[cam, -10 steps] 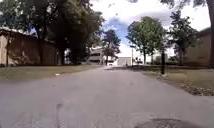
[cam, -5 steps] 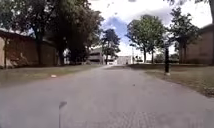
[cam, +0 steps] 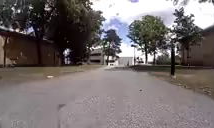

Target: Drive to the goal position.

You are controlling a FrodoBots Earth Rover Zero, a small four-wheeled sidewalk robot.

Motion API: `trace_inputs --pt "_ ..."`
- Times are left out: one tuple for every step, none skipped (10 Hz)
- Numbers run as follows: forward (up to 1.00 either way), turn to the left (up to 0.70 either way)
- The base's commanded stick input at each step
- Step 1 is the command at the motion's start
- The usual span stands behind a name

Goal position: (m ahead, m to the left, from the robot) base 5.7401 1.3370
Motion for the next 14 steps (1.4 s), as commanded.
trace_inputs --pt "0.85 0.00" --pt "0.85 0.00" --pt "0.85 0.00" --pt "0.85 0.00" --pt "0.85 0.00" --pt "0.85 0.00" --pt "0.85 0.00" --pt "0.85 0.00" --pt "0.85 0.00" --pt "0.85 0.00" --pt "0.85 0.00" --pt "0.85 0.00" --pt "0.85 0.00" --pt "0.85 0.00"
